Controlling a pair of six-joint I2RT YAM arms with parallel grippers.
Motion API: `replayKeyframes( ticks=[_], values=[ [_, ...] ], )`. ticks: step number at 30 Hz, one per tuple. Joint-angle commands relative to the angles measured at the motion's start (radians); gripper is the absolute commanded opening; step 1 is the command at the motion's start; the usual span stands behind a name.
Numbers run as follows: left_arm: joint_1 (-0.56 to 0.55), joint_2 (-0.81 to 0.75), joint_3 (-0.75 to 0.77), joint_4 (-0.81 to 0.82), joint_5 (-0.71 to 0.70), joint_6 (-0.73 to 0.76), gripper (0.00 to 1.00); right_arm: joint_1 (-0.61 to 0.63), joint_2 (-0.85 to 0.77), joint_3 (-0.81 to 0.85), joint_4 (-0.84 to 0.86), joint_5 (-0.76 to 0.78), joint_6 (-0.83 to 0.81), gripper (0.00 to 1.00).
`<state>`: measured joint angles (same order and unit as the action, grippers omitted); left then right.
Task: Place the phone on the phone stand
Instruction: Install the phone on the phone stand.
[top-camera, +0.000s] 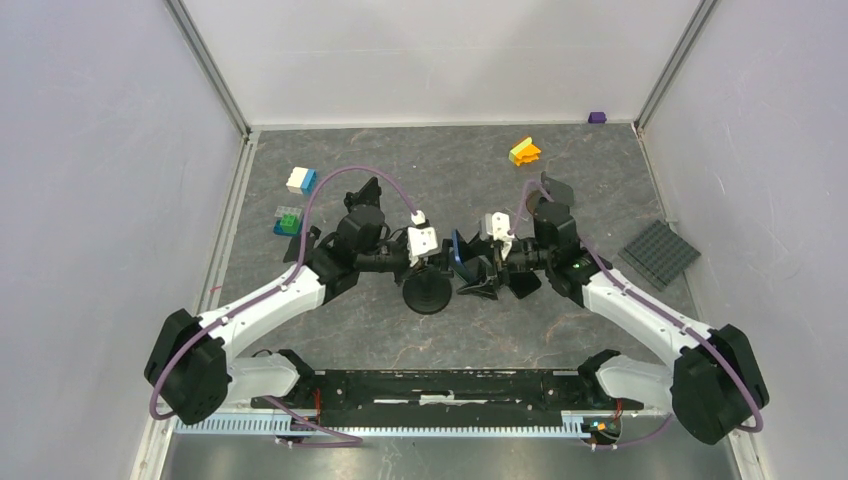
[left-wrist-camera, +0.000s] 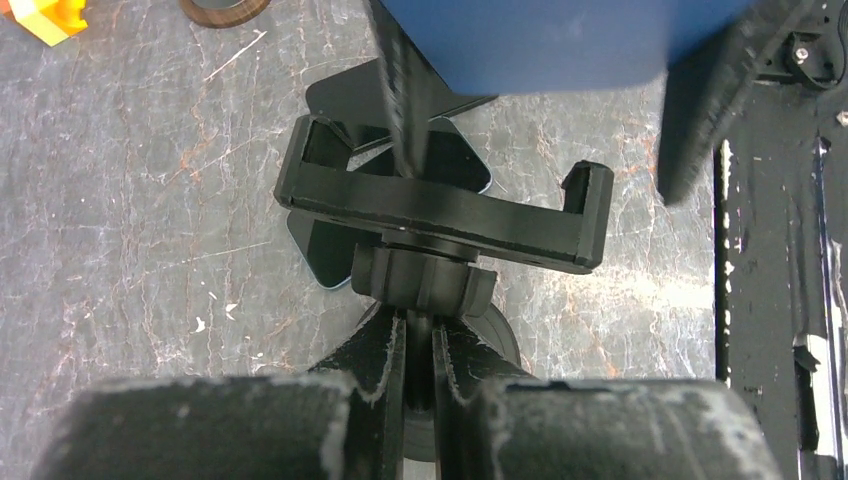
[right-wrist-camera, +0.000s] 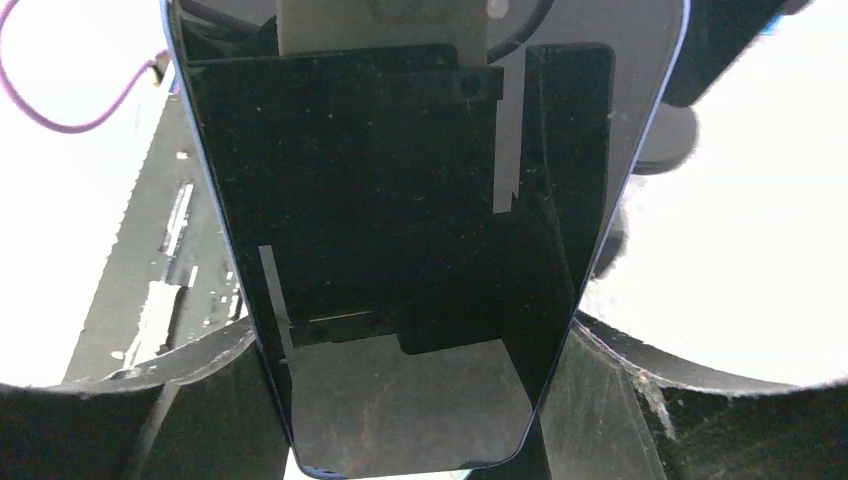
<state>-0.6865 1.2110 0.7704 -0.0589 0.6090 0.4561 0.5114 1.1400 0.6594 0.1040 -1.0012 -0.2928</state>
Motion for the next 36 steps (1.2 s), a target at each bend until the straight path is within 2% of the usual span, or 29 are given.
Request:
replayKeyframes(
  ticks=[1,10,21,28,32,36],
  values=[
    [0.001,-0.002,-0.002,0.174,0.006,-0.107,0.02,0.034,0.042,0.039,0.097,-0.089,0.043,0.00],
    [0.005,0.006,-0.024,0.224,0.110,-0.165,0.02,0.045,0.101,0.048,0.094,-0.090,0.017,0.00],
    [0.008,0.015,-0.044,0.248,0.185,-0.185,0.02,0.047,0.133,0.056,0.176,-0.077,0.067,0.00],
    [0.007,0.038,-0.043,0.249,0.309,-0.193,0.02,0.057,0.151,0.049,0.216,-0.013,0.081,0.00],
    [0.000,0.047,-0.029,0.209,0.394,-0.180,0.02,0.060,0.174,0.061,0.218,0.008,0.071,0.00],
    [-0.024,0.057,-0.013,0.150,0.421,-0.147,0.02,0.067,0.190,0.077,0.201,0.030,0.052,0.00]
  ],
)
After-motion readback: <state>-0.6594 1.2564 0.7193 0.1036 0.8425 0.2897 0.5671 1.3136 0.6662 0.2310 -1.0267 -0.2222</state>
